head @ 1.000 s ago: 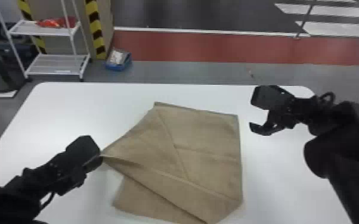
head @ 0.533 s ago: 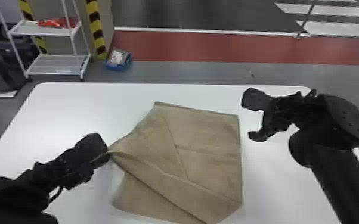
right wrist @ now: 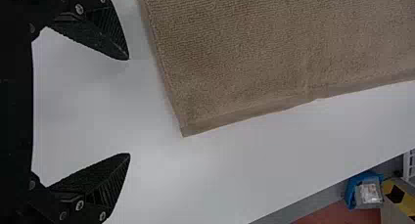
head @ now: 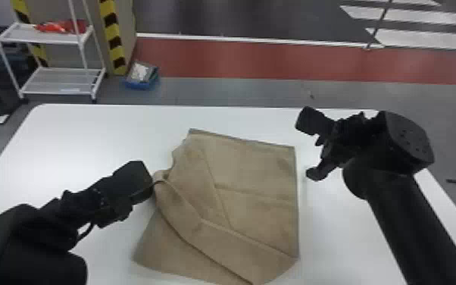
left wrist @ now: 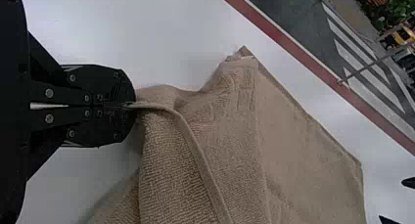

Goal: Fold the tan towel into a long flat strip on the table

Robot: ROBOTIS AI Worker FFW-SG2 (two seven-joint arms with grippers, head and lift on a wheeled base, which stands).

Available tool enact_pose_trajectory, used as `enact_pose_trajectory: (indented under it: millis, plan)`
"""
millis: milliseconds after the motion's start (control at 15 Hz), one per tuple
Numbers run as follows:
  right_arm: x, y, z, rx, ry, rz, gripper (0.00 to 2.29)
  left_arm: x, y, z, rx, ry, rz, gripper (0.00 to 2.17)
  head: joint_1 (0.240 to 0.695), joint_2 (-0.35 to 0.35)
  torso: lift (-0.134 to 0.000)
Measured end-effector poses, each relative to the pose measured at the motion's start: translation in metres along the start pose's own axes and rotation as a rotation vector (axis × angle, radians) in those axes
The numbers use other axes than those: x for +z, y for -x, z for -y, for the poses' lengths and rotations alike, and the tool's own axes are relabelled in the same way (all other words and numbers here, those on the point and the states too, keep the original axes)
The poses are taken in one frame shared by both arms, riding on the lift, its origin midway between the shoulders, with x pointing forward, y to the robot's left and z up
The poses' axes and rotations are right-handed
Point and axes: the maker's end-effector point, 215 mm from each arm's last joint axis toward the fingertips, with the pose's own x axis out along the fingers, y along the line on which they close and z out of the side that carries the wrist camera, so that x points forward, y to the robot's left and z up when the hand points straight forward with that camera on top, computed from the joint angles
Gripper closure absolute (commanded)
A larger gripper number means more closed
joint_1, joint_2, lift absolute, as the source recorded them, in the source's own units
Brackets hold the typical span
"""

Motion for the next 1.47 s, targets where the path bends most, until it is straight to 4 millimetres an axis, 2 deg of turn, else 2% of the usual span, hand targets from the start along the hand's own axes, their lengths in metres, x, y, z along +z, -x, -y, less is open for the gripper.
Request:
enact_pose_trajectory:
  millis: [200,467,600,800,933,1267,1467]
  plan:
    - [-0.012,-0.002,0.010,-0.021,-0.029,-0.024,0.22,0.015,-0.010,-0.001,-0.019,-0.026,0.022,2.13,0.695,-0.165,-0.123]
    - [-0.001,-0.004,0.012,-0.049,-0.013,-0.010,0.22,0.025,-0.013,0.001,-0.030,-0.048,0.047,2.13,0.695,-0.168,-0.123]
    - [0.009,-0.002,0.013,-0.066,0.063,-0.001,0.21,0.025,-0.012,0.001,-0.030,-0.050,0.049,2.13,0.695,-0.161,-0.123]
    - [0.042,0.003,0.017,-0.135,0.327,0.048,0.17,0.024,-0.012,0.002,-0.032,-0.050,0.047,2.13,0.695,-0.133,-0.123]
    - [0.052,0.005,0.013,-0.139,0.458,0.058,0.14,0.023,-0.012,0.002,-0.032,-0.051,0.046,2.13,0.695,-0.122,-0.123]
    - [0.030,-0.005,-0.005,-0.045,0.579,-0.052,0.14,0.021,-0.011,0.001,-0.034,-0.050,0.049,2.13,0.695,-0.131,-0.123]
    - [0.022,-0.009,-0.006,-0.020,0.587,-0.078,0.18,0.021,-0.012,0.000,-0.036,-0.053,0.049,2.13,0.695,-0.137,-0.123]
